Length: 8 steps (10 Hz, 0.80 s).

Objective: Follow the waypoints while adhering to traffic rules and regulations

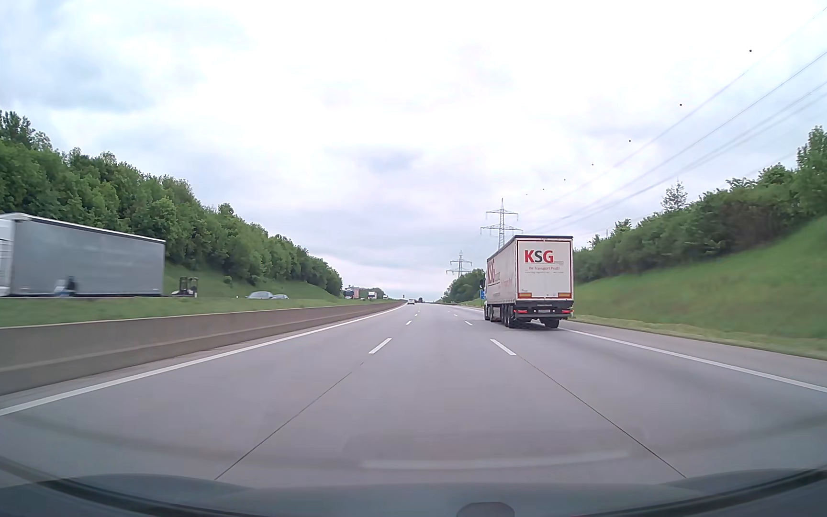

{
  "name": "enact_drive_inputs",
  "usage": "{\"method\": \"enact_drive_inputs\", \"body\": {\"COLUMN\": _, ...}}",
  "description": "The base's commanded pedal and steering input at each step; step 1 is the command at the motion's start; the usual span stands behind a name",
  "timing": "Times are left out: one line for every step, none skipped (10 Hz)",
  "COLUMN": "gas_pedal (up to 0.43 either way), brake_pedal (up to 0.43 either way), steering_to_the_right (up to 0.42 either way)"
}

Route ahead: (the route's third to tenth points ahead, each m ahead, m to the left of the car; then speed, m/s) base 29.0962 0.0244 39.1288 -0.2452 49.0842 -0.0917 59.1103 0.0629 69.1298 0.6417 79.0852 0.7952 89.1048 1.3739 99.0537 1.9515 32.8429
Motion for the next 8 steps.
{"method": "enact_drive_inputs", "body": {"gas_pedal": 0.449, "brake_pedal": 0.0, "steering_to_the_right": -0.002}}
{"method": "enact_drive_inputs", "body": {"gas_pedal": 0.449, "brake_pedal": 0.0, "steering_to_the_right": -0.002}}
{"method": "enact_drive_inputs", "body": {"gas_pedal": 0.449, "brake_pedal": 0.0, "steering_to_the_right": -0.002}}
{"method": "enact_drive_inputs", "body": {"gas_pedal": 0.441, "brake_pedal": 0.0, "steering_to_the_right": -0.002}}
{"method": "enact_drive_inputs", "body": {"gas_pedal": 0.441, "brake_pedal": 0.0, "steering_to_the_right": -0.002}}
{"method": "enact_drive_inputs", "body": {"gas_pedal": 0.441, "brake_pedal": 0.0, "steering_to_the_right": -0.002}}
{"method": "enact_drive_inputs", "body": {"gas_pedal": 0.441, "brake_pedal": 0.0, "steering_to_the_right": -0.002}}
{"method": "enact_drive_inputs", "body": {"gas_pedal": 0.441, "brake_pedal": 0.0, "steering_to_the_right": -0.002}}
